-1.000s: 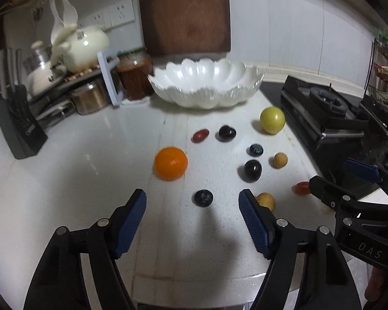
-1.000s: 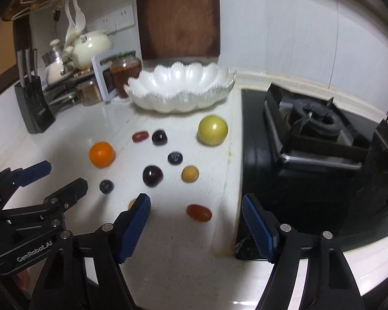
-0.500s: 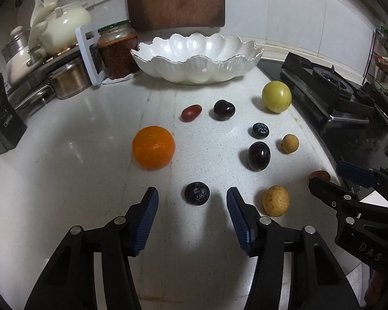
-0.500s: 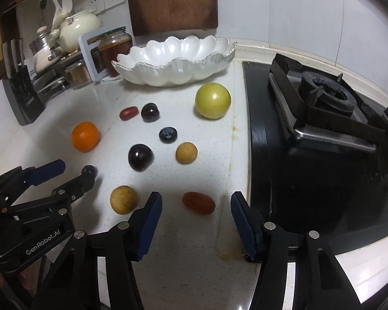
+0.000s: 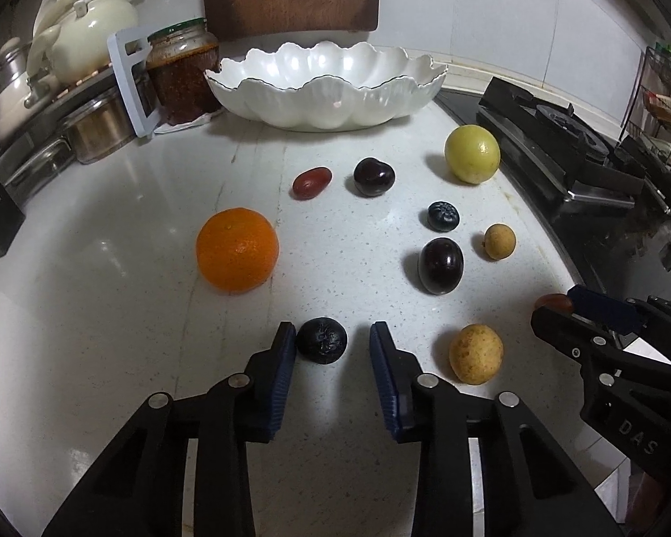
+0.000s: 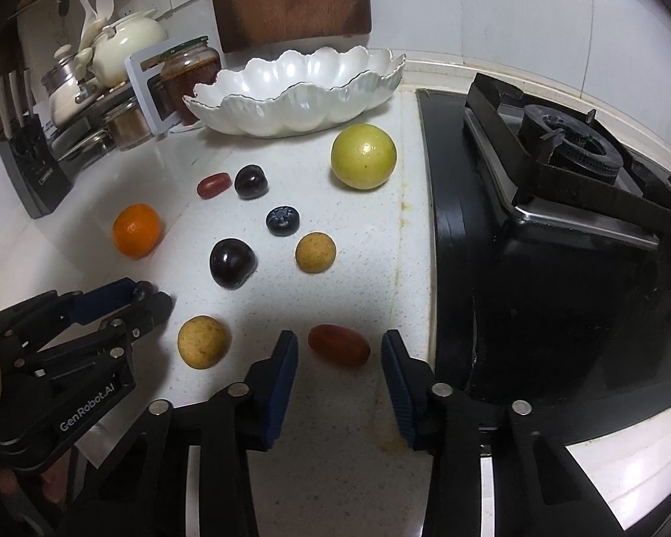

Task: Organize fruits
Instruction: 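Grasp the small dark round fruit with the left tool while the right tool grasps the red date, then lift and carry both held fruits over the white scalloped bowl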

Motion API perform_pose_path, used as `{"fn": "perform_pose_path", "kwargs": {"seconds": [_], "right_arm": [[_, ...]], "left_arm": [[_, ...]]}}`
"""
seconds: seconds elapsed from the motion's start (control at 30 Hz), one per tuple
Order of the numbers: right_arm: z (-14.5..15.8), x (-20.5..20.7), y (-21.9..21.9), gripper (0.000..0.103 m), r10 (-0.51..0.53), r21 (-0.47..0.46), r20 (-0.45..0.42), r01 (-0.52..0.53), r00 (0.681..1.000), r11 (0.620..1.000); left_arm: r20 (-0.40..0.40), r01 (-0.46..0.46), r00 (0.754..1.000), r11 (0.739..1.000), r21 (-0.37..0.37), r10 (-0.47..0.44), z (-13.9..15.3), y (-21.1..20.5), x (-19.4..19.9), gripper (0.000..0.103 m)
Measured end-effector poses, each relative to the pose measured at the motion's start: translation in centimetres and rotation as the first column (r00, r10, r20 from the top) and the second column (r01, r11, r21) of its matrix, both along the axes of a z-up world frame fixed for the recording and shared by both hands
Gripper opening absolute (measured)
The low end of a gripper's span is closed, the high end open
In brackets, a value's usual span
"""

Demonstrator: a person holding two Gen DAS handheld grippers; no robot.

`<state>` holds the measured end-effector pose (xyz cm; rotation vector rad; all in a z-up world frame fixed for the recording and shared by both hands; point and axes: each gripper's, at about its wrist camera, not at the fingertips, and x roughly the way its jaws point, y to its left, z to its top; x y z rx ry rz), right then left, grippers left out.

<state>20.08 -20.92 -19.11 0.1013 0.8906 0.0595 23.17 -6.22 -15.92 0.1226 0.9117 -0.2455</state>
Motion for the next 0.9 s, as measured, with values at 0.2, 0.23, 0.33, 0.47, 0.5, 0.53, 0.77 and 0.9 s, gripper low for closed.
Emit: {"fn": "perform_pose_path", "kwargs": {"seconds": [0.2,0.23,0.33,0.47,0.5,0.53,0.77,0.9], "right_arm": [[0.0,0.2,-0.1,0.027,-0.011,0.016,-0.009,0.011,1.000,1.000],[0.0,0.2,-0.1,0.027,-0.014,0.014,-0.009,0.015,1.000,1.000],[0.3,0.1,0.0,0.027,-0.022,0.003,-0.008,0.022,1.000,1.000],[0.9,-0.1,0.4,0.027,-0.021,0.002,0.012,0.021,1.000,1.000],[1.1,-0.1,0.5,0.027,-0.017,0.003,0.020,0.017,1.000,1.000],[1.3,-0.1,0.5,0.027,-0.012,0.002,0.024,0.012,1.000,1.000],[3.2,0.8,-0.2,0.027,0.040,0.030,0.083,-0.043,0.996,0.999],[4.9,1.3,-0.8,0.027,0.083,0.033,0.128,-0.088,0.988,0.996]], "left_arm": [[0.004,0.017,1.000,1.000,-0.010,-0.017,0.0,0.1,0.2,0.023],[0.003,0.020,1.000,1.000,-0.014,-0.020,0.0,0.2,0.3,0.023],[-0.001,0.040,0.999,0.999,-0.024,-0.040,0.0,0.3,0.4,0.023],[-0.002,0.048,0.999,0.998,-0.037,-0.048,0.4,0.5,0.5,0.023],[-0.001,0.049,0.999,0.998,-0.037,-0.049,0.5,0.6,0.5,0.023],[-0.001,0.048,0.999,0.998,-0.035,-0.048,0.7,0.6,0.5,0.023],[0.054,0.010,0.998,0.999,-0.044,-0.007,3.2,-0.1,0.0,0.023],[0.107,-0.014,0.994,0.999,-0.051,0.019,5.2,-0.9,-0.4,0.023]]}}
